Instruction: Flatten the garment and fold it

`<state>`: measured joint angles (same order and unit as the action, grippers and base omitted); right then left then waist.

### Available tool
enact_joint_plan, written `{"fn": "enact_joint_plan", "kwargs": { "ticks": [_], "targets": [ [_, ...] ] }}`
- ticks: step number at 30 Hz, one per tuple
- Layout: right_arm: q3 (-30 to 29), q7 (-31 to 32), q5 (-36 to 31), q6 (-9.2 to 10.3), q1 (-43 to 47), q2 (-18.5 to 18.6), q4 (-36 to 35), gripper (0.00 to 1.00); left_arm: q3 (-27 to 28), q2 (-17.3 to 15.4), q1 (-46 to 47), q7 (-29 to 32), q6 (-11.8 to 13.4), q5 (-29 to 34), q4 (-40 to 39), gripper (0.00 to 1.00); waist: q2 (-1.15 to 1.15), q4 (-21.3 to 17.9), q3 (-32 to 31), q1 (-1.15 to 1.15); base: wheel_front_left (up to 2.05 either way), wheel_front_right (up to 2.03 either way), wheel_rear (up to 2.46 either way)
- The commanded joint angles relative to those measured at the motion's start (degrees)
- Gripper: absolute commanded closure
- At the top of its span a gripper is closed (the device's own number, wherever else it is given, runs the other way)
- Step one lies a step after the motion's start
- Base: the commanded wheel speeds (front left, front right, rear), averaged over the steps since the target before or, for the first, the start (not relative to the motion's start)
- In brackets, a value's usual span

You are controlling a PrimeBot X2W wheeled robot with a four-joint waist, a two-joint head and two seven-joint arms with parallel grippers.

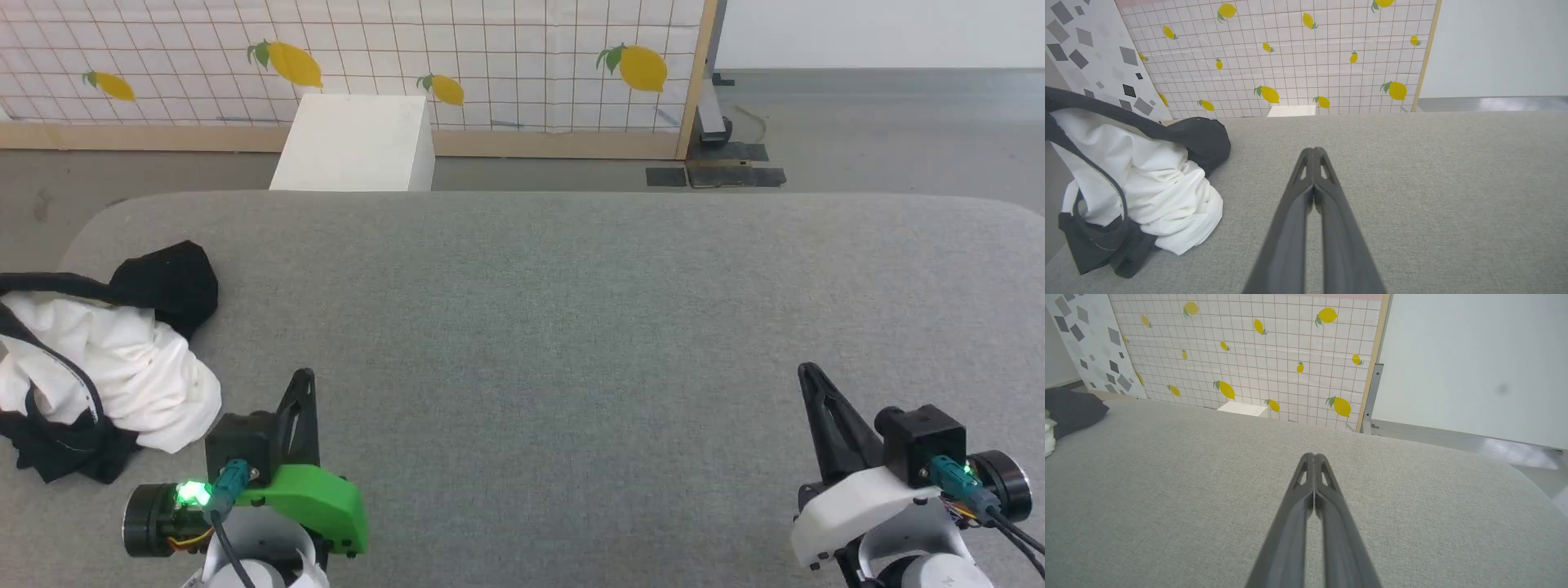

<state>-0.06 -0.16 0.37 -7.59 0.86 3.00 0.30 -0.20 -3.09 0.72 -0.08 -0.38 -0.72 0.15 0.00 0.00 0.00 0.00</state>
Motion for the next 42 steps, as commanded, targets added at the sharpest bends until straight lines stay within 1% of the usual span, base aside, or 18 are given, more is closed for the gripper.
{"fn": "enact_joint_plan", "kwargs": {
  "ticks": [1, 17, 18, 32, 42],
  "targets": [
    [0.1, 0.2, -0.4, 0.1, -0.9, -0.1, -0.3, 1.0, 0.2, 0.2, -0.7, 0.1, 0.4, 0.7, -0.1, 1.0, 0.0, 0.0, 0.0, 0.0, 0.0, 0.0, 0.0],
    [0.1, 0.2, -0.4, 0.1, -0.9, -0.1, -0.3, 1.0, 0.2, 0.2, -0.7, 0.1, 0.4, 0.7, -0.1, 1.0, 0.0, 0.0, 0.0, 0.0, 0.0, 0.0, 0.0],
    [0.0, 0.0, 0.0, 0.0, 0.0, 0.0, 0.0, 0.0, 0.0, 0.0, 0.0, 0.0, 0.0, 0.0, 0.0, 0.0, 0.0, 0.0, 0.0, 0.0, 0.0, 0.0, 0.0],
    [-0.4, -1.0, 0.1, 0.01, -0.4, 0.0, 0.6, 0.0, -1.6, 0.0, 0.8, -1.2, 0.6, -1.1, 1.5, 0.0, 0.0, 0.4, 0.0, 0.0, 0.0, 0.0, 0.0],
    [-0.7, -2.0, 0.2, 0.02, -0.9, 0.0, 1.3, 0.0, -2.7, -0.1, 1.7, -2.5, 1.3, -2.0, 3.1, 0.0, 0.0, 3.0, -0.1, 0.0, 0.0, 0.0, 0.0]
  ]
}}
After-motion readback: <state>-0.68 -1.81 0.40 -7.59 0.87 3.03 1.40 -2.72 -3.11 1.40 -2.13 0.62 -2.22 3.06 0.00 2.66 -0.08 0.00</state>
